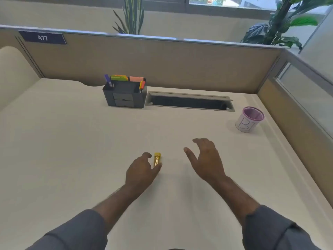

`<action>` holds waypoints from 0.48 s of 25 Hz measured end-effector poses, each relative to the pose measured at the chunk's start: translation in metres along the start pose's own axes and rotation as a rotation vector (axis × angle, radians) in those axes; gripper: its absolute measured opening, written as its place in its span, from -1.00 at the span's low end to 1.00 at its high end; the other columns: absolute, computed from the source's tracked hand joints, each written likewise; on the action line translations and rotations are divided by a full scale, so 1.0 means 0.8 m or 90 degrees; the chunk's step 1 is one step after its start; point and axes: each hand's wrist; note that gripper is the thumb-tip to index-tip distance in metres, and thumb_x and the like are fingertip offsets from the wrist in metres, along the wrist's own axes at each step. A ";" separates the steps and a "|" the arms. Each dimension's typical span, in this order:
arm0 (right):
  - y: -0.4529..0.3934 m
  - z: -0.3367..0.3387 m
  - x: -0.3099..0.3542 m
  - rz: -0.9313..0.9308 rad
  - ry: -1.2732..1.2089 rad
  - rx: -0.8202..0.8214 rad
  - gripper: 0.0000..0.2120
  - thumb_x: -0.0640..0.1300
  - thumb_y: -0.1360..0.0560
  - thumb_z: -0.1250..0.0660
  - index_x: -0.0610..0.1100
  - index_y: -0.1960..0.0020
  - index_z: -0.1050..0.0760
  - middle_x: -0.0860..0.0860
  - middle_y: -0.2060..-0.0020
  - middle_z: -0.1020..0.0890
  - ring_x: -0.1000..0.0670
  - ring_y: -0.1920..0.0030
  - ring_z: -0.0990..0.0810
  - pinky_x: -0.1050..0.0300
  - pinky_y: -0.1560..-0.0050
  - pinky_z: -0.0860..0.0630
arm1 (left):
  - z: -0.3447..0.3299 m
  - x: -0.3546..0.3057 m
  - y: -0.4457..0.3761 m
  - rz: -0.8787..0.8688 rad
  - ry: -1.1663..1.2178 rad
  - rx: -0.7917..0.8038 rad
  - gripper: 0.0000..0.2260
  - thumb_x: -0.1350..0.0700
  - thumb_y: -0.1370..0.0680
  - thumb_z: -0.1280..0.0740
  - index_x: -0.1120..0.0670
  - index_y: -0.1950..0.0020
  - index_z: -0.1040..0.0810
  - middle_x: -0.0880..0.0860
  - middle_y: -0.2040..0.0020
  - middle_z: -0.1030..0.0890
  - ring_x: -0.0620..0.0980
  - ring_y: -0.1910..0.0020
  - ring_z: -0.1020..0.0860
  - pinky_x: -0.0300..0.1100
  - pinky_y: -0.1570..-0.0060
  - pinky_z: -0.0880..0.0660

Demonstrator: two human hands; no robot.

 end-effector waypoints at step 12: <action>0.007 -0.055 0.009 -0.187 -0.272 0.158 -0.64 0.10 -0.52 -0.34 -0.11 -0.18 -0.55 0.04 0.05 -0.63 0.09 0.08 -0.58 0.25 0.08 -0.47 | -0.018 -0.021 -0.009 0.053 0.177 0.040 -0.90 0.01 -0.52 -0.39 -0.02 0.05 -0.68 -0.12 0.17 -0.69 -0.06 0.13 -0.64 -0.18 0.13 -0.51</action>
Point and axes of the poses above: each hand's wrist, its own y-axis away from the middle knuckle, its own z-axis out of the back of the hand, x = y × z
